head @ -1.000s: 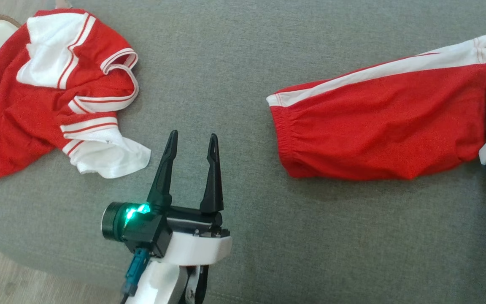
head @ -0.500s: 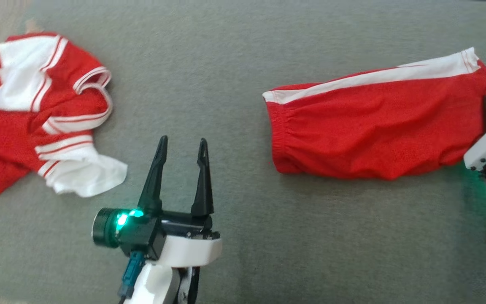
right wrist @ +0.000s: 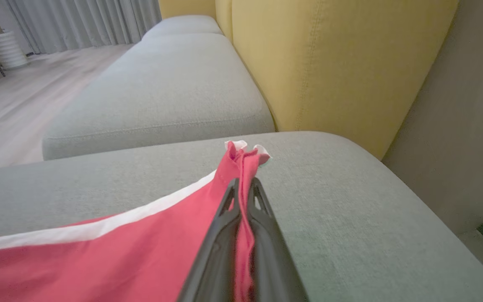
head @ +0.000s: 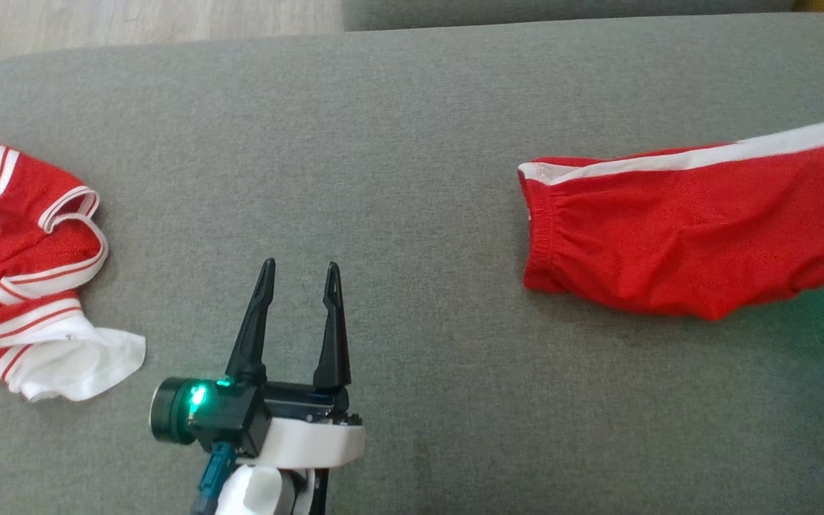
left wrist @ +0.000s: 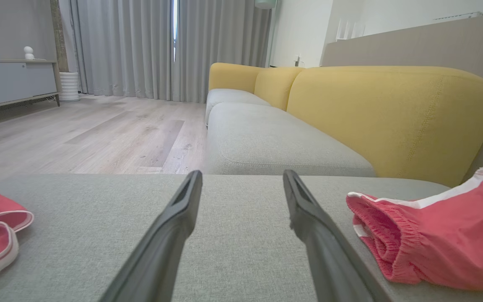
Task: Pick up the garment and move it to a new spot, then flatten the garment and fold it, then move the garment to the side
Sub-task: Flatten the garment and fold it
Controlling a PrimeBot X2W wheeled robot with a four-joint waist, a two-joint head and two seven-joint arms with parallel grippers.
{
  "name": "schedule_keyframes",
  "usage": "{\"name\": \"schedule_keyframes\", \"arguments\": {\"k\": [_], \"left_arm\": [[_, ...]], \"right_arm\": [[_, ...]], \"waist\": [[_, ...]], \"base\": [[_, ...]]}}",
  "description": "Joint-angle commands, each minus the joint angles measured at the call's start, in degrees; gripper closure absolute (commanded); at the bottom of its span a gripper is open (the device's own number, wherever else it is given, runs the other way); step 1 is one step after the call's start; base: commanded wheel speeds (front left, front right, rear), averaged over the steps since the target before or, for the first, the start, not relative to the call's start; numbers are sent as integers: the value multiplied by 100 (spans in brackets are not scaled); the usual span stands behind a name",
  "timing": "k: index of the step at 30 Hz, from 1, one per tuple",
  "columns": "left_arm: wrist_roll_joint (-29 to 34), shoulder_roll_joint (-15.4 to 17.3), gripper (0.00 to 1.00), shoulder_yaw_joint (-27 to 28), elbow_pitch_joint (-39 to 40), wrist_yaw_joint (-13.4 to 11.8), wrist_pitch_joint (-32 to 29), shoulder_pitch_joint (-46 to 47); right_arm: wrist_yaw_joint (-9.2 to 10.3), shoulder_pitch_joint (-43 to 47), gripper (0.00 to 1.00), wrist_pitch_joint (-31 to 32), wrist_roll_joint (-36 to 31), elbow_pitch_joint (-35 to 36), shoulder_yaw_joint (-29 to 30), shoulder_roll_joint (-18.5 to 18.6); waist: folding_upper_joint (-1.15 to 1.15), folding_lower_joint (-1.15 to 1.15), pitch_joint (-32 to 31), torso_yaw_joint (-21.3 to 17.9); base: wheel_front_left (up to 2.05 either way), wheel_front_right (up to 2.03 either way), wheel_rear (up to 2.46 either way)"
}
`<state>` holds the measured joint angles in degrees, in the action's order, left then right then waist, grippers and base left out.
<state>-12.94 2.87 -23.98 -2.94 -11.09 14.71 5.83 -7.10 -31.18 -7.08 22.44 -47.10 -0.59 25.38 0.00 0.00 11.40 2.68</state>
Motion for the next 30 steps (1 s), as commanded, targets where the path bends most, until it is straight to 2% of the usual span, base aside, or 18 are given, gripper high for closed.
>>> {"name": "schedule_keyframes", "arguments": {"k": [1,7,12,15,20,28,29,30], "left_arm": [[99,1,0,209,144,4,29,44],[97,1,0,262,73,35,29,38],[95,1,0,253,11,43,29,11],[74,1,0,254,-15,50,29,-16],[13,1,0,198,-44,54,29,17],[-97,1,0,133,-59,57,29,43],[-103,1,0,135,-62,54,29,34],[-109,1,0,139,-66,53,29,24]], "right_arm": [[-39,-174,100,-105,-40,316,-158,-9],[-39,-203,100,-209,-160,1283,-612,-565],[-39,67,100,-61,-153,2152,-1110,-1232],[-39,308,100,31,-211,2384,-1458,-1594],[-39,578,100,106,-432,2015,-1923,-2009],[-39,498,100,-275,-413,803,-2226,-2220],[-39,482,66,-327,-337,702,-2236,-2229],[-39,465,0,-392,-240,652,-2246,-2236]], "waist": [[0,0,-32,-53],[0,0,-92,-100],[0,0,-139,-10],[0,0,-152,52],[0,0,-136,178],[0,0,-145,334],[0,0,-158,334],[0,0,-171,332]], "base": [[0,0,0],[0,0,0],[0,0,0],[0,0,0],[0,0,0],[0,0,0],[0,0,0],[0,0,0]]}}
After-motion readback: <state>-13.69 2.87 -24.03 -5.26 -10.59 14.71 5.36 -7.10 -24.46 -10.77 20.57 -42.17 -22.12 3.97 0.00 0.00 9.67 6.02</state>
